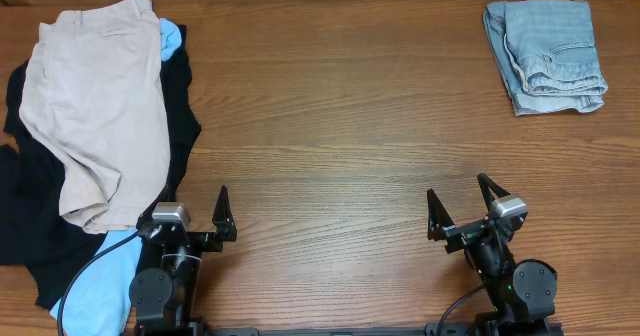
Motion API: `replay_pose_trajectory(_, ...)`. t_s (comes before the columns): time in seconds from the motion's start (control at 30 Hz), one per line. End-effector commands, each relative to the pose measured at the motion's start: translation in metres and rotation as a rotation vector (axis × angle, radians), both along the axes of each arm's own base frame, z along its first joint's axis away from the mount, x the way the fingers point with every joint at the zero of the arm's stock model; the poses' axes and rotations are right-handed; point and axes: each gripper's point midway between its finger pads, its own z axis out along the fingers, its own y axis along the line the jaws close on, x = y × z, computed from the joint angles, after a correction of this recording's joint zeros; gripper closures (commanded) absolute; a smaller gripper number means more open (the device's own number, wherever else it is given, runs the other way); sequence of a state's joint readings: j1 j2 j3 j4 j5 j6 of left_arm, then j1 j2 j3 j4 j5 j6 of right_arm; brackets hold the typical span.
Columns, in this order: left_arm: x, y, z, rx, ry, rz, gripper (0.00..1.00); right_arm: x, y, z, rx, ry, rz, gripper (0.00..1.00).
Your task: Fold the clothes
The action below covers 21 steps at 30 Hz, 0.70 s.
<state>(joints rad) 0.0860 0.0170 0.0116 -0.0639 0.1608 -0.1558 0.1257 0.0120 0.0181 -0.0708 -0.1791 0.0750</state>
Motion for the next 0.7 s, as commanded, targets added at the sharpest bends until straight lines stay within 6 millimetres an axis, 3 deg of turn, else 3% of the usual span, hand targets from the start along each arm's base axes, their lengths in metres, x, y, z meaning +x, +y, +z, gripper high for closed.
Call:
replay_pose_trajectory(0.0,0.0,0.002,0.0,-0.008,-0.006,0.012,0.0,0.0,0.0,-0.001,0.004,-0.004,0.0,0.0)
replay_pose_trajectory(0.1,0.0,0.002,0.0,-0.008,-0.007,0.012,0.0,0.0,0.0,0.005,0.008,-0.029,0.003,0.0)
replay_pose_trajectory(0.23,0.0,-0.004,0.005,-0.009,-0.026,-0.027,0.0,-0.004,0.006,0.033,0.02,-0.144,0.038,0.0)
replay_pose_trajectory(0.33,-0.001,-0.01,0.016,-0.005,-0.074,-0.061,0.0,-0.009,0.009,0.05,0.029,-0.216,0.061,0.0)
replay_pose_trajectory(0.67,-0.007,-0.01,0.066,0.015,-0.236,-0.06,0.0,-0.016,0.008,0.077,0.063,-0.323,0.064,0.0)
